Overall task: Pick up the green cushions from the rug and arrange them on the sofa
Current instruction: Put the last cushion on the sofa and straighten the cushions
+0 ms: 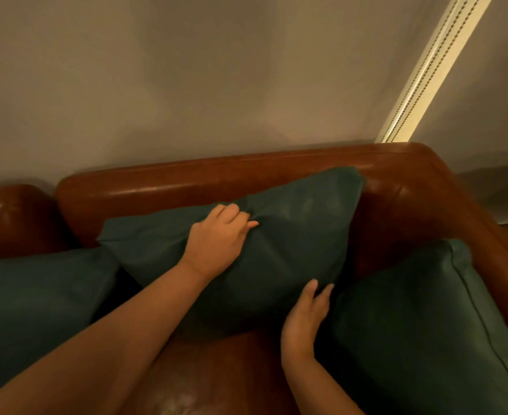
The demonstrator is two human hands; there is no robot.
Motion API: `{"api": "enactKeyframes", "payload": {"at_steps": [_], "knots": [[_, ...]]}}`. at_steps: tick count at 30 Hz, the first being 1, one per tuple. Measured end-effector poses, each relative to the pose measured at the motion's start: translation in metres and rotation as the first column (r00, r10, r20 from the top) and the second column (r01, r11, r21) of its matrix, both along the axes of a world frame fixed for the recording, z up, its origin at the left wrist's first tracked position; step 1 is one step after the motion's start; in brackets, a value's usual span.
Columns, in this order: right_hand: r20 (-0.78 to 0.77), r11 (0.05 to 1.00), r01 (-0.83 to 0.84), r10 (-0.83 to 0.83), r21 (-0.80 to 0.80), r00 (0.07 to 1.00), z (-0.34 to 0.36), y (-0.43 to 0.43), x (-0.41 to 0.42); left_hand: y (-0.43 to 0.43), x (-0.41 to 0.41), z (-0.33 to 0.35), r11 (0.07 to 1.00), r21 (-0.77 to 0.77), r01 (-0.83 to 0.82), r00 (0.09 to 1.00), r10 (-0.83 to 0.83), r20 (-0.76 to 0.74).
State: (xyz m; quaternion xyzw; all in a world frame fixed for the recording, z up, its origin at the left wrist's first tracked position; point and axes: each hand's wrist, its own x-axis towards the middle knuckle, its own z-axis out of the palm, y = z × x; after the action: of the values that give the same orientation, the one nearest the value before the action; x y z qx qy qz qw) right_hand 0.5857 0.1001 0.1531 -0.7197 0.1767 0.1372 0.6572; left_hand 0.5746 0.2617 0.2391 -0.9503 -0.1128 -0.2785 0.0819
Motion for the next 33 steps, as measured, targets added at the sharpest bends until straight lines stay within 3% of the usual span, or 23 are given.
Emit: {"api": "enactKeyframes", "payload": {"at_steps": [3,6,9,11,13,14,15,17,18,19,20,26,31,33], "knots": [[0.399,0.97,-0.132,0.205,-0.204,0.894,0.02,0.005,0.025,0.016,0.008,-0.013,1.0,-0.021,-0.006,1.0,0.006,-0.015],[0.574,0.917,-0.147,0.352,-0.372,0.739,0.037,0.017,0.064,0.023,0.013,-0.018,0.985,-0.171,-0.007,1.0,0.003,-0.028],[0.622,0.905,-0.122,0.373,-0.408,0.688,0.046,0.019,0.099,0.021,0.017,-0.015,0.925,-0.378,0.027,0.995,-0.062,-0.08],[0.606,0.929,-0.156,0.341,-0.337,0.718,0.043,0.018,0.117,0.025,0.008,-0.016,0.906,-0.422,-0.019,0.991,-0.039,-0.128],[0.501,0.948,-0.192,0.299,-0.255,0.812,0.041,0.014,0.133,0.036,-0.013,-0.022,0.923,-0.323,-0.207,0.977,0.179,-0.114],[0.428,0.943,-0.212,0.307,-0.256,0.85,0.039,0.012,0.139,0.044,-0.029,-0.029,0.877,-0.316,-0.363,0.931,0.357,-0.077],[0.355,0.929,-0.242,0.335,-0.281,0.873,0.036,0.01,0.143,0.051,-0.048,-0.037,0.769,-0.373,-0.519,0.841,0.537,-0.063],[0.272,0.888,-0.306,0.406,-0.343,0.872,0.026,0.008,0.146,0.062,-0.083,-0.048,0.405,-0.611,-0.681,0.605,0.781,-0.157],[0.263,0.874,-0.325,0.43,-0.362,0.864,0.023,0.008,0.145,0.063,-0.094,-0.05,0.218,-0.743,-0.633,0.516,0.834,-0.195],[0.262,0.869,-0.331,0.438,-0.367,0.86,0.021,0.008,0.144,0.065,-0.099,-0.053,0.098,-0.838,-0.537,0.464,0.864,-0.196],[0.258,0.871,-0.33,0.435,-0.364,0.863,0.02,0.008,0.144,0.066,-0.102,-0.054,0.059,-0.892,-0.447,0.451,0.876,-0.168],[0.162,0.885,-0.333,0.399,-0.326,0.902,0.02,0.006,0.147,0.059,-0.099,-0.033,0.28,-0.898,-0.34,0.565,0.824,0.043],[0.016,0.933,-0.326,0.332,-0.15,0.943,0.007,-0.007,0.138,0.058,-0.087,-0.002,0.519,-0.821,-0.237,0.566,0.761,0.318],[-0.024,0.941,-0.327,0.326,-0.089,0.945,0.001,-0.009,0.132,0.064,-0.078,-0.001,0.549,-0.807,-0.217,0.571,0.742,0.352]]}}
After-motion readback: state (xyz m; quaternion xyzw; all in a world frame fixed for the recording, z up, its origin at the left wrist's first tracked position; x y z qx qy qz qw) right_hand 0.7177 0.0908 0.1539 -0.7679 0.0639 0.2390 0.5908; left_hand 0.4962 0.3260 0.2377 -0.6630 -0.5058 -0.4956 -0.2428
